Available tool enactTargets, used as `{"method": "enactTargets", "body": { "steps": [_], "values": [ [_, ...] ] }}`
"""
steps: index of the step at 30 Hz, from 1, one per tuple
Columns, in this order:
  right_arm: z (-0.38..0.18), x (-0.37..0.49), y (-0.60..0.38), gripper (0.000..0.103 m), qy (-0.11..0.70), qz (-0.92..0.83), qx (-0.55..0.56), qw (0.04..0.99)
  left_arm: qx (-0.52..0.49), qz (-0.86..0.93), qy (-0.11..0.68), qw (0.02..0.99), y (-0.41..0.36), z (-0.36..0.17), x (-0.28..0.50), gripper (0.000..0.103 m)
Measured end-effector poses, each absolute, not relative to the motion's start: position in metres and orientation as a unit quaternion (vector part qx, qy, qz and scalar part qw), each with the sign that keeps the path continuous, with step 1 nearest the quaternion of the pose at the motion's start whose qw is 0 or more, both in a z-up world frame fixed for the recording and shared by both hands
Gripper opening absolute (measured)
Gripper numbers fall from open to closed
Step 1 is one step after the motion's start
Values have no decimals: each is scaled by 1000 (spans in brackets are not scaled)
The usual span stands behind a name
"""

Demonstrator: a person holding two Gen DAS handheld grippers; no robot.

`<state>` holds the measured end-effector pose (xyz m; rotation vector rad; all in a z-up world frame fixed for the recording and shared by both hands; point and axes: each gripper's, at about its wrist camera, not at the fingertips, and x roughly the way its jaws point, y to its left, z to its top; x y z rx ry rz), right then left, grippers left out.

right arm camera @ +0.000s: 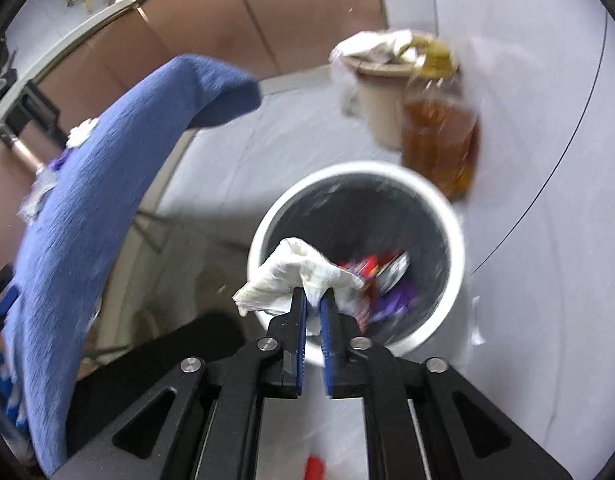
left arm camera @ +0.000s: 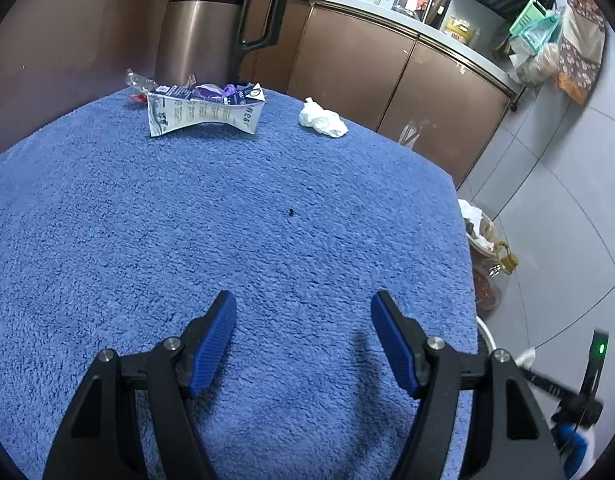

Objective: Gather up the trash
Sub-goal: 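Carry the tissue over the bin and open the right tool, then move both open tools toward the milk carton and tissue on the table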

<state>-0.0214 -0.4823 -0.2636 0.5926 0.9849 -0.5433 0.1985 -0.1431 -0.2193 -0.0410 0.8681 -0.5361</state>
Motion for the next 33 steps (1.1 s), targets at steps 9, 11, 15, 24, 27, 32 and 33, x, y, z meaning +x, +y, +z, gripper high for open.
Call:
{"method": "enactTargets", "body": {
  "steps": [9,11,15,24,27,32,33],
  "values": [
    [-238,-16,-495,43,446,-296,248,807,23,-250,390,886,-135,-202,177,68],
    [-225,-21,-491,43,436,-295,247,814,28,-252,371,893,-127,-192,170,68],
    [-190,-17,-470,43,412,-269,238,837,37,-251,327,910,-106,-164,162,68],
    [-119,65,-401,44,367,-159,165,902,28,-214,353,910,-42,-143,213,68],
    [-111,100,-382,44,367,-125,146,910,19,-210,364,907,-29,-144,234,68],
    [-115,154,-362,46,376,-90,128,913,27,-209,370,905,-25,-145,270,68],
    [-118,166,-360,46,380,-83,125,913,34,-215,367,904,-28,-144,279,68]
  ]
}}
